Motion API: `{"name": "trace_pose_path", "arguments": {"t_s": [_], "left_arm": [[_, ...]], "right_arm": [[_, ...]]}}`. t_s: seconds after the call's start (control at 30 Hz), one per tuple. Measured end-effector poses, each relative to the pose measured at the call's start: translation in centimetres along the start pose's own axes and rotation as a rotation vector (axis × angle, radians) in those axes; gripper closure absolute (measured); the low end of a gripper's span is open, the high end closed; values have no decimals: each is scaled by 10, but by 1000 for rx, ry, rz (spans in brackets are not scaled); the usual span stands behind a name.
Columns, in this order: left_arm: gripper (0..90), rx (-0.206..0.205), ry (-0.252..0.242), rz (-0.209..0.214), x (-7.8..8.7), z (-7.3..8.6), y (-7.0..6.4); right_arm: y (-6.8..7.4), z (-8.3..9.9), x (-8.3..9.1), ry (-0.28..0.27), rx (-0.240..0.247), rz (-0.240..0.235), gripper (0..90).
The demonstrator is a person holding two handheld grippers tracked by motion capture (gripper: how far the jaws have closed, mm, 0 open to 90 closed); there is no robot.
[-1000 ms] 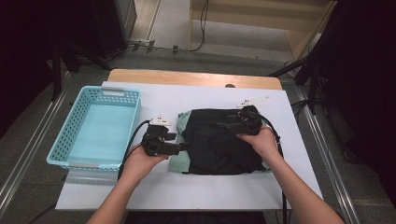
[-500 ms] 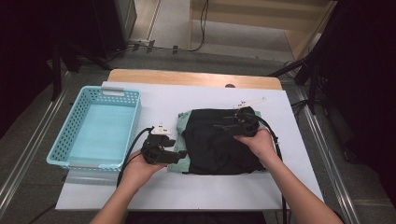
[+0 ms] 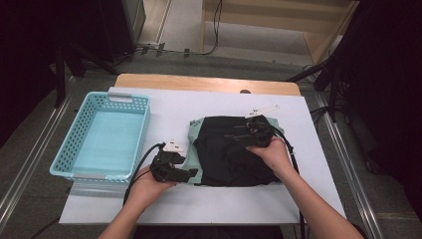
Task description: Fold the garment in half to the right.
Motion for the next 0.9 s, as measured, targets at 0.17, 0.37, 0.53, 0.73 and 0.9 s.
{"name": "trace_pose_path", "arguments": {"t_s": [0.17, 0.37, 0.53, 0.73, 0.9], "left_arm": [[338, -2, 14, -4, -1, 7, 0], [338, 7, 25, -1, -1, 18, -1], [338, 15, 31, -4, -6, 23, 2], [341, 0, 20, -25, -11, 25, 4], [378, -65, 31, -73, -12, 27, 2]], "right_arm": [[5, -1, -2, -1, -16, -28, 343], [10, -1, -6, 1, -6, -23, 343], [16, -3, -10, 5, 2, -19, 342], [25, -4, -17, 12, 5, -20, 325], [28, -5, -22, 16, -5, -20, 318]]}}
Point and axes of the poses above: each handheld gripper's, and its own axes: x roughly backward along the jaws, z roughly out of its underside, y roughly to its left, the point moved 7 cm from there along -x, roughly forward along the jaws, and after that the axes turned 14 degrees about z, right-handed, at the moved point
